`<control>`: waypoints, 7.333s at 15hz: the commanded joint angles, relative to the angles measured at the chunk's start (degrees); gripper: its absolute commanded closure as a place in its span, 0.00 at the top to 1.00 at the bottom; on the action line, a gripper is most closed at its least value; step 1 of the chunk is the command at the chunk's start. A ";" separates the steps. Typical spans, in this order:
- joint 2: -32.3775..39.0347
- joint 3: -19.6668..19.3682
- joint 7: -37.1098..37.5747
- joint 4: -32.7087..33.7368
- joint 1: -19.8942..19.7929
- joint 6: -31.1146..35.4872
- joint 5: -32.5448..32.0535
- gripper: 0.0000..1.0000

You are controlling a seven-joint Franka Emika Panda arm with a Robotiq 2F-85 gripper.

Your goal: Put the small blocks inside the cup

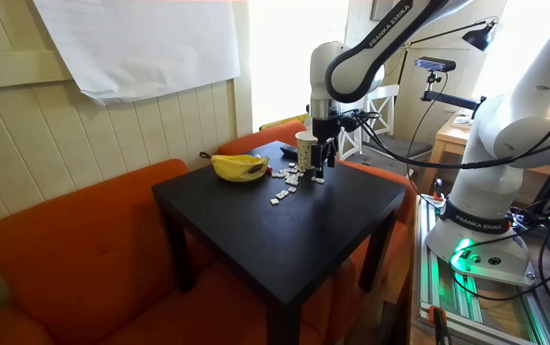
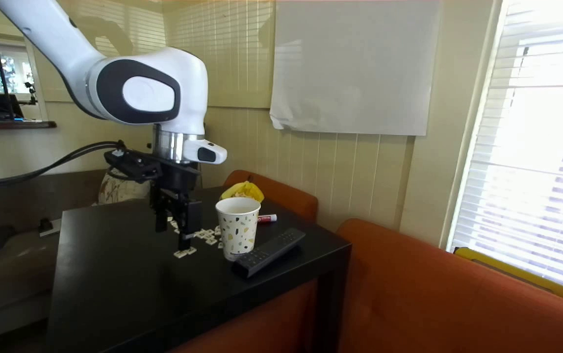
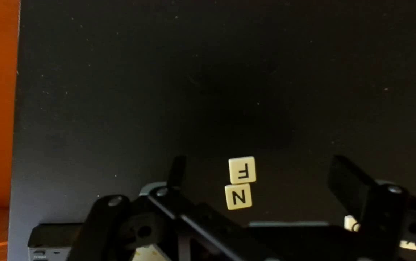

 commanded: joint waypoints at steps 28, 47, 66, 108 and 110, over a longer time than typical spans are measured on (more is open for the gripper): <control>4.79 0.30 -1.81 -0.18 -0.89 4.42 -2.95 0.57; -18.64 -0.04 -0.17 -2.32 -1.83 -2.14 -1.94 0.05; -10.12 4.24 13.17 -1.91 -11.84 16.04 -11.69 0.66; -4.88 6.23 4.29 -4.48 -1.34 7.28 -5.86 1.00; -2.24 6.67 6.66 -4.48 -2.00 8.34 -8.76 1.00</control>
